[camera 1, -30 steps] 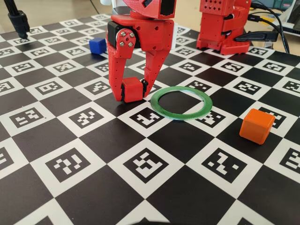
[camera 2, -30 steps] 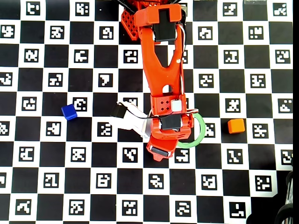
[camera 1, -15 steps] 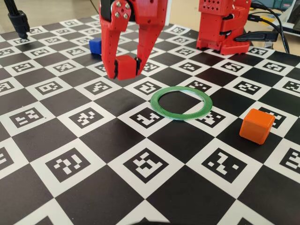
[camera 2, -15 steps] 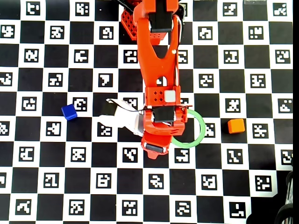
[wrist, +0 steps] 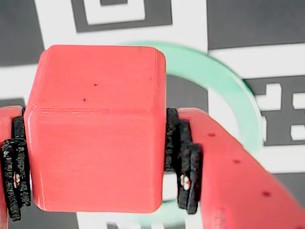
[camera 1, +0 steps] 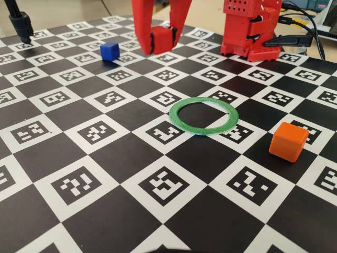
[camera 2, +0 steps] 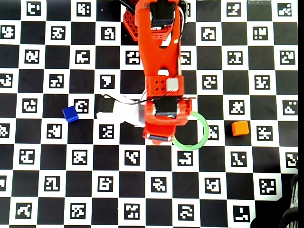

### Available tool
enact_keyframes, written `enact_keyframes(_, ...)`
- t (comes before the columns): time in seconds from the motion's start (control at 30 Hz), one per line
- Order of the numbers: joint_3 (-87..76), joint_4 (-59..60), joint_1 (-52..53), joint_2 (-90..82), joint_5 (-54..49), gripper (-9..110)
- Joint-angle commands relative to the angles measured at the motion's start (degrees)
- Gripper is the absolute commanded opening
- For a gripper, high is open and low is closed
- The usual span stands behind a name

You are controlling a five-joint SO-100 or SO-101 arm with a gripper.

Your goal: Grab the red cube then put it in the green circle then put the blue cube on top and finally the orange cube on top

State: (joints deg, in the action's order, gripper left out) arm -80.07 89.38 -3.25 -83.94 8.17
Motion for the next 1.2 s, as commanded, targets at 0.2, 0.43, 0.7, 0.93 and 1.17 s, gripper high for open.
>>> enact_keyframes(0.2, 7.0, 6.7, -5.8, -10.8, -1.0, 12)
enact_keyframes(0.43, 8.7, 9.2, -9.6, -11.0, -0.5, 11)
enact_keyframes(0.7, 10.0, 9.7, -13.4, -9.7, 2.5, 12)
enact_keyframes(0.93, 11.4, 6.8, -16.9, -7.4, 9.1, 12)
enact_keyframes(1.17, 11.5, 2.8, -17.5, -5.3, 12.5, 12)
